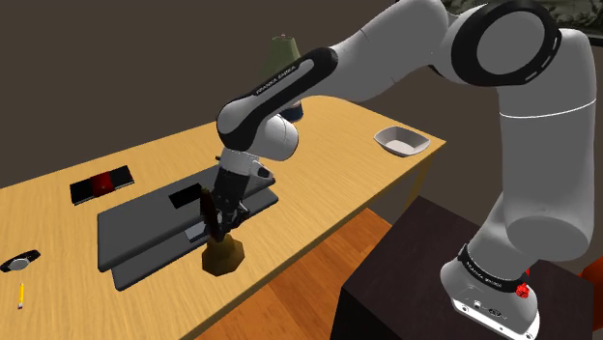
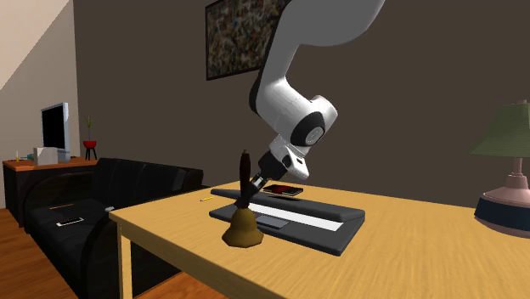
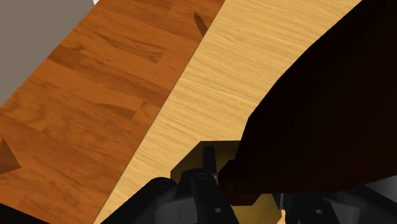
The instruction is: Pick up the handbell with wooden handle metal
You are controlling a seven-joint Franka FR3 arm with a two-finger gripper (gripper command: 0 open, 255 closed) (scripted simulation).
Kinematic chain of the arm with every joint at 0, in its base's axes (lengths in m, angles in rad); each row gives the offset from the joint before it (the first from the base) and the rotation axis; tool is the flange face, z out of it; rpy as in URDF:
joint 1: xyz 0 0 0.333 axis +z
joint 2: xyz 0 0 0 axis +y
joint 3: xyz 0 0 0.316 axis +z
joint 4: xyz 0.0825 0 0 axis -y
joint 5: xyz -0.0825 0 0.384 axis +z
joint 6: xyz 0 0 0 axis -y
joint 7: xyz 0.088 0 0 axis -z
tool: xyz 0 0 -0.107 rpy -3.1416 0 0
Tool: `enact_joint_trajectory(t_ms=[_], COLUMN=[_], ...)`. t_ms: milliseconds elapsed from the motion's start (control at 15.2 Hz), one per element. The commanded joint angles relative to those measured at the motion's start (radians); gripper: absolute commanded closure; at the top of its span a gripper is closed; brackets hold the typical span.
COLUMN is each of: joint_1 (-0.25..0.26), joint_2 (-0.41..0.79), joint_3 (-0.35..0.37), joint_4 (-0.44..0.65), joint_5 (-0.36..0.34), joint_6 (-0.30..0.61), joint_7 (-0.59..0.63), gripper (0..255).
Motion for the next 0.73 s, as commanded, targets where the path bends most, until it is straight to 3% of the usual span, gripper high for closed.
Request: enact_joint_trajectory(t_ms=[0,660], joint_1=[-0.002,-0.012], joint_2=[-0.017,-0.098], joint_3=[0.0,0.0], joint_4=[0.004,0.029], joint_5=[-0.004,-0.019], joint_6=[-0.017,-0.104], joint_7=[0.014,0.082], gripper=[255,255])
